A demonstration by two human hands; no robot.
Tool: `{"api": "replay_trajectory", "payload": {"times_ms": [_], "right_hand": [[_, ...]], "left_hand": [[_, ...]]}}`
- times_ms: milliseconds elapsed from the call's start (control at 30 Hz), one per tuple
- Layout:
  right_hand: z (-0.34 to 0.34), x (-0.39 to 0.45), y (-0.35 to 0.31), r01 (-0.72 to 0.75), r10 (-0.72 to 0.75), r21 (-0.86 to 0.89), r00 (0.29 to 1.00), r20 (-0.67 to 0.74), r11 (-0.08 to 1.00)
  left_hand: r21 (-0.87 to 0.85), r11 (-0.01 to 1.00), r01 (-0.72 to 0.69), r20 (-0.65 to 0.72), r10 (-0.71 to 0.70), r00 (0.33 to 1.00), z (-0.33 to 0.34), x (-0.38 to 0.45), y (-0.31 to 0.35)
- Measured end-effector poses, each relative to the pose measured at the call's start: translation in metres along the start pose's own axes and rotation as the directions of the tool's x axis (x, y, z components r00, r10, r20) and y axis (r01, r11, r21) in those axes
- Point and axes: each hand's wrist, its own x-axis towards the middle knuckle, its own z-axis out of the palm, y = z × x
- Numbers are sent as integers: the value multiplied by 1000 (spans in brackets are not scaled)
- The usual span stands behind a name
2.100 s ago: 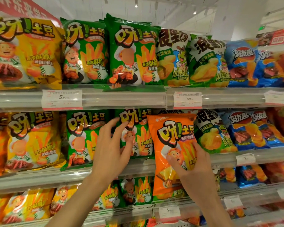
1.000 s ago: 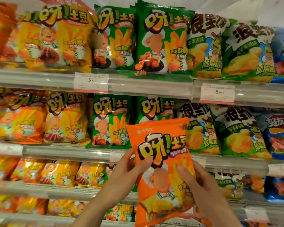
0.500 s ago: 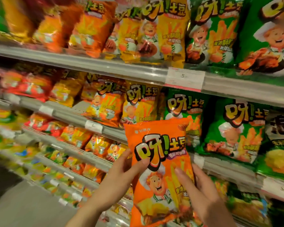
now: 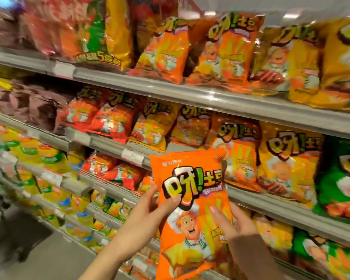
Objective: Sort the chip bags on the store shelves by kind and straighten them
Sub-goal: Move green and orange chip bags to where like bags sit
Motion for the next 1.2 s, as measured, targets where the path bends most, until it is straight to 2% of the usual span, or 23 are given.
{"api": "replay_trajectory", "payload": {"times_ms": [133,233,500,600,767,1033,1133,1200], "right_hand": [[54,27,-8,-5,5,-52,1000,-6,999],[80,52,-11,-21,20,-54,1000,-5,998],[123,107,-27,181,-182,-57,983,-18,982],[140,131,-34,194,-194,-9,981,-28,981],[167,171,-47,194,-197,-38,973,-118,980],[226,202,-58,234,-262,-142,936,-233,962],[248,205,-66,159,-192,-143,949,-252,977],[256,206,-72,79,-98,-84,962,-253,993]], "left_hand": [[13,1000,-13,-71,14,997,-56,14,10],[22,1000,12,-62,-10,998,-83,35,11],[24,999,-28,-50,29,998,-128,93,25],[77,995,-56,-91,63,994,-135,114,32],[150,982,-116,-228,149,962,-151,147,39],[189,967,-169,-52,182,982,-216,190,43],[145,970,-196,-17,201,979,-238,204,46],[138,967,-212,8,213,977,-248,213,46]]}}
